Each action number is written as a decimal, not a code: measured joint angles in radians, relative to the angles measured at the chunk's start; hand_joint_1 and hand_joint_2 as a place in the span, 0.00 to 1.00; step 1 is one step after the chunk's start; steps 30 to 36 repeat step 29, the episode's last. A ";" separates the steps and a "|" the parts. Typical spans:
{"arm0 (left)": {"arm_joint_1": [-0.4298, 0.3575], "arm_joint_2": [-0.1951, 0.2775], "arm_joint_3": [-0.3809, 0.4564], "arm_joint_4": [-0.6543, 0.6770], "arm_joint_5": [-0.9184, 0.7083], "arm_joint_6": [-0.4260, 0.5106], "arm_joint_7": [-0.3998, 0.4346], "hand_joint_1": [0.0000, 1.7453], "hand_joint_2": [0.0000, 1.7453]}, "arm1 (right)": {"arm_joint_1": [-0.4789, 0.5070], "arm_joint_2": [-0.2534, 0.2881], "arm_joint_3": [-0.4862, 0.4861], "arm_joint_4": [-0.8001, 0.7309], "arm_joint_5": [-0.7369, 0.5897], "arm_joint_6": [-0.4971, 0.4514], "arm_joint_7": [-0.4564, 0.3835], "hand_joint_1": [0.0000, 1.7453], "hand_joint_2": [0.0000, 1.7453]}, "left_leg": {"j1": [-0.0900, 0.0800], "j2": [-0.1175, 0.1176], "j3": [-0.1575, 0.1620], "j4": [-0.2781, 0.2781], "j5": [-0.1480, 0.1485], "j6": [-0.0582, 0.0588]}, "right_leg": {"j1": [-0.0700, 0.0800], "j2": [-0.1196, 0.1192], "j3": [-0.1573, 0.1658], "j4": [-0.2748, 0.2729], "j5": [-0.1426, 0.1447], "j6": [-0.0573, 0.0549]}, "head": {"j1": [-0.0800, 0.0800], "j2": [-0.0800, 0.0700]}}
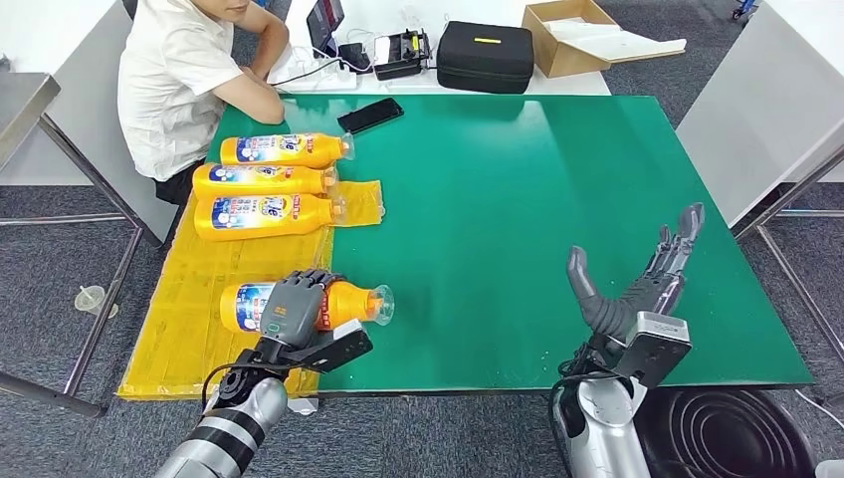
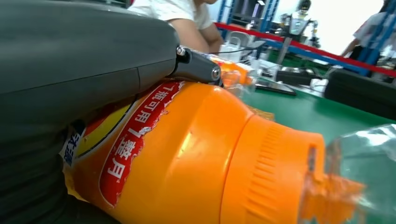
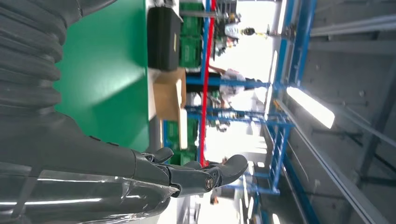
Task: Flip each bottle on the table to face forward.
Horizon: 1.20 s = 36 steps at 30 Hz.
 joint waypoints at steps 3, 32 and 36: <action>-0.023 0.001 -0.001 0.042 0.004 -0.001 0.004 0.94 1.00 | -0.009 0.000 -0.002 0.028 -0.001 0.027 0.000 0.00 1.00 | 0.000 0.000 0.001 0.000 0.000 0.000 | 0.000 0.000 0.001 0.000 0.000 0.000 | 0.000 0.000; -0.145 0.003 0.004 0.253 -0.036 -0.161 0.130 0.00 1.00 | -0.040 0.003 -0.056 0.164 -0.014 0.171 0.000 0.00 1.00 | 0.000 -0.001 0.010 0.000 0.000 0.000 | 0.000 -0.001 0.011 0.000 0.000 0.000 | 0.000 0.000; -0.145 0.003 0.004 0.253 -0.036 -0.161 0.130 0.00 1.00 | -0.040 0.003 -0.056 0.164 -0.014 0.171 0.000 0.00 1.00 | 0.000 -0.001 0.010 0.000 0.000 0.000 | 0.000 -0.001 0.011 0.000 0.000 0.000 | 0.000 0.000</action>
